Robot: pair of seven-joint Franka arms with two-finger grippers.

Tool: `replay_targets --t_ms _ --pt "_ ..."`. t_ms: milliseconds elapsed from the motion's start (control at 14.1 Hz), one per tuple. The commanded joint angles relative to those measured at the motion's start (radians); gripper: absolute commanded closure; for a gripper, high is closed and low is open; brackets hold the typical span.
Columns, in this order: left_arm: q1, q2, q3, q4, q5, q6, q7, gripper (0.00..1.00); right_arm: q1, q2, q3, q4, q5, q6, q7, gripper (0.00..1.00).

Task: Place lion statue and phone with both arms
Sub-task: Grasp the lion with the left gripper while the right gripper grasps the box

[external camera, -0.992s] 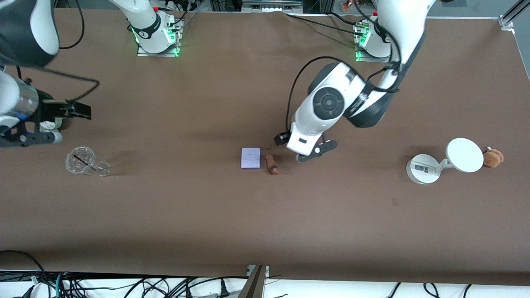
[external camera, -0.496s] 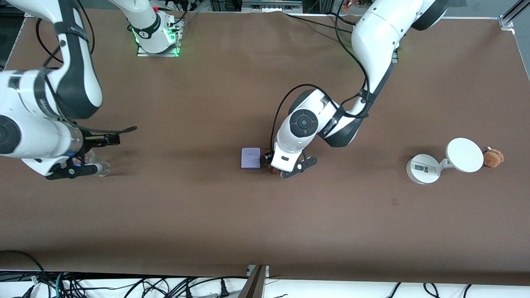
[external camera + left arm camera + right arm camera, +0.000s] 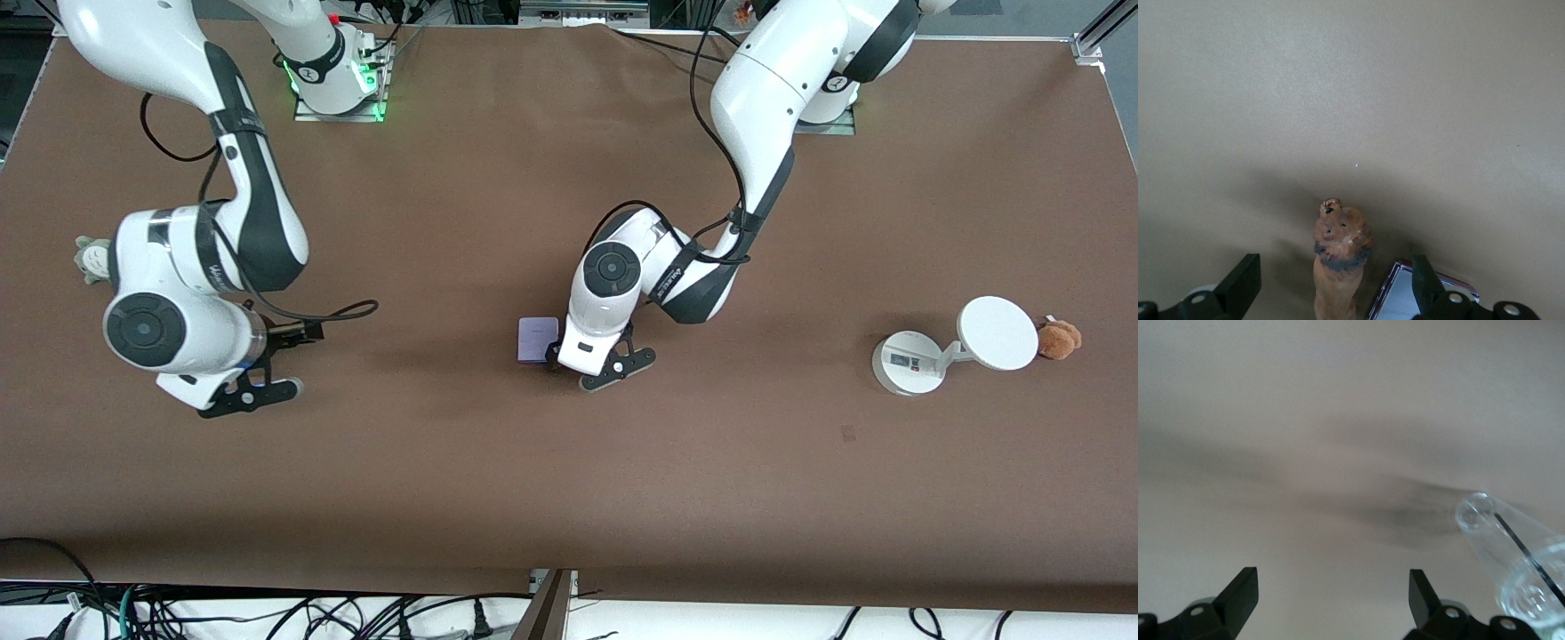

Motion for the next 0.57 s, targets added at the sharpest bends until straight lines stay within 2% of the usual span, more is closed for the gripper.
replay_targets --t_ms 0,142,283,354,425,496 --pt "-0.013 0.028 0.018 0.044 0.019 -0.008 0.014 0.00 0.006 0.016 -0.002 0.011 0.043 0.022 0.009 0.00" --pt "-0.011 0.031 0.018 0.044 0.019 -0.008 0.068 0.31 0.004 0.039 -0.004 0.009 0.148 0.035 0.007 0.00" --pt "-0.013 0.035 0.018 0.044 0.019 -0.008 0.076 0.59 0.008 0.057 -0.004 0.011 0.160 0.037 0.009 0.00" --pt "-0.013 0.037 0.018 0.044 0.019 -0.006 0.078 0.79 0.009 0.060 -0.004 0.011 0.161 0.046 0.009 0.00" --pt "-0.013 0.038 0.018 0.043 0.019 0.006 0.087 0.94 0.018 0.065 -0.004 0.009 0.163 0.075 0.009 0.00" --pt "-0.014 0.041 0.018 0.041 0.019 0.012 0.113 1.00 0.033 0.071 -0.004 0.005 0.163 0.097 0.010 0.00"
